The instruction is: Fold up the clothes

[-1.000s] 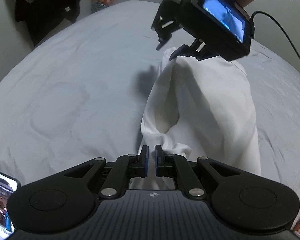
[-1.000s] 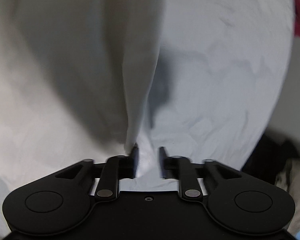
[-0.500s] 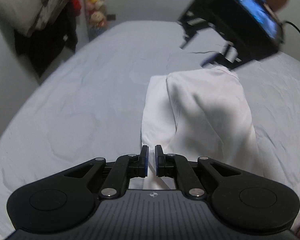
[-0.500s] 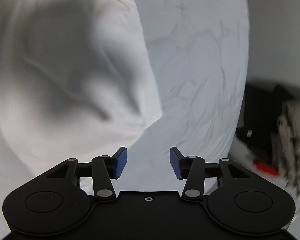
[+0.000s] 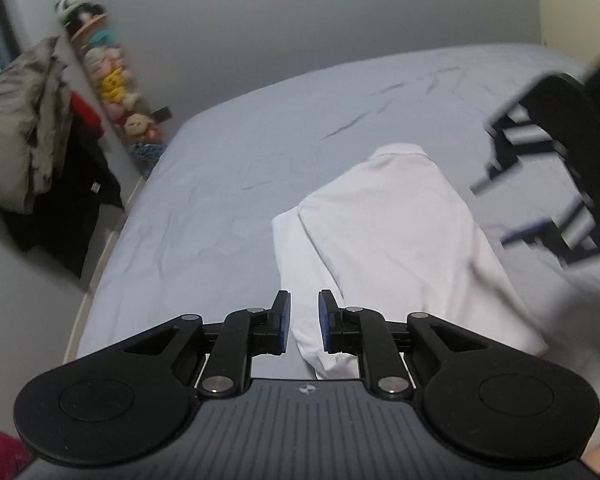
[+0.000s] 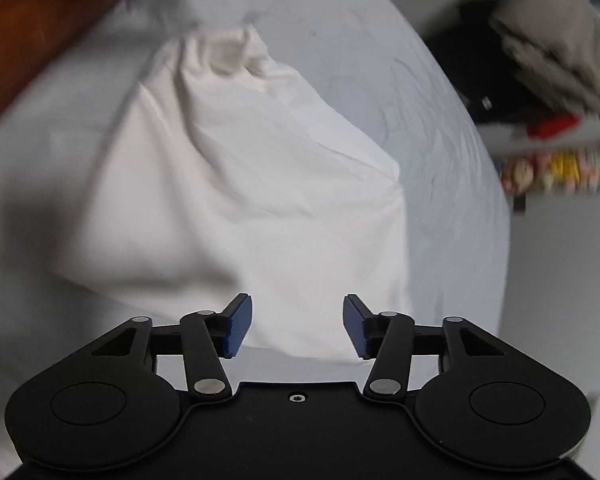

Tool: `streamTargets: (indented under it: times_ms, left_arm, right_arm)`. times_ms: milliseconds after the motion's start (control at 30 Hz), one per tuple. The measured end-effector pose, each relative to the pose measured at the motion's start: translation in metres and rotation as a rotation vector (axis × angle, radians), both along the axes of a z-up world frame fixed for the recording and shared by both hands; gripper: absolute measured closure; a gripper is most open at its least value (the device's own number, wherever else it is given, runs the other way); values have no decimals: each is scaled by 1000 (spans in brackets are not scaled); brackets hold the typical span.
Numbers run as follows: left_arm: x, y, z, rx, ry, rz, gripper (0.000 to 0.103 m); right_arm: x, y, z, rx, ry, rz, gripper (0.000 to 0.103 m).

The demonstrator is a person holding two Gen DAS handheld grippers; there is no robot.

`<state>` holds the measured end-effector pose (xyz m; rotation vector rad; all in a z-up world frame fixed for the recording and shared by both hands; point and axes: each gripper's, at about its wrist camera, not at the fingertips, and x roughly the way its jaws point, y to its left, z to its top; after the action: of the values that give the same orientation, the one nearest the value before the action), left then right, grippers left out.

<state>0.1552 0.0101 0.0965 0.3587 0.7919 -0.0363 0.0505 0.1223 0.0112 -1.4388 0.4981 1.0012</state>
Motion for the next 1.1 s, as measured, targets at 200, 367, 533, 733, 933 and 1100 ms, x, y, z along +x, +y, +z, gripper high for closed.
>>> streamTargets:
  times_ms: [200, 367, 533, 733, 933, 1100]
  left_arm:
    - [36, 6, -28, -86, 127, -11, 67]
    - [49, 13, -45, -144, 211, 8, 64]
    - [46, 14, -62, -137, 312, 7, 82]
    - [39, 24, -87, -45, 435, 38, 96]
    - [35, 41, -105, -48, 491, 89, 97]
    - [38, 39, -123, -16, 532, 98, 97]
  right_arm:
    - [-51, -13, -5, 228, 134, -136, 67]
    - [-66, -19, -17, 382, 245, -272, 67]
    - [-64, -18, -35, 429, 305, -384, 67]
    - [-56, -10, -53, 405, 362, -429, 67]
    - [-43, -6, -64, 403, 427, -502, 78]
    - [-33, -8, -66, 418, 491, -579, 78]
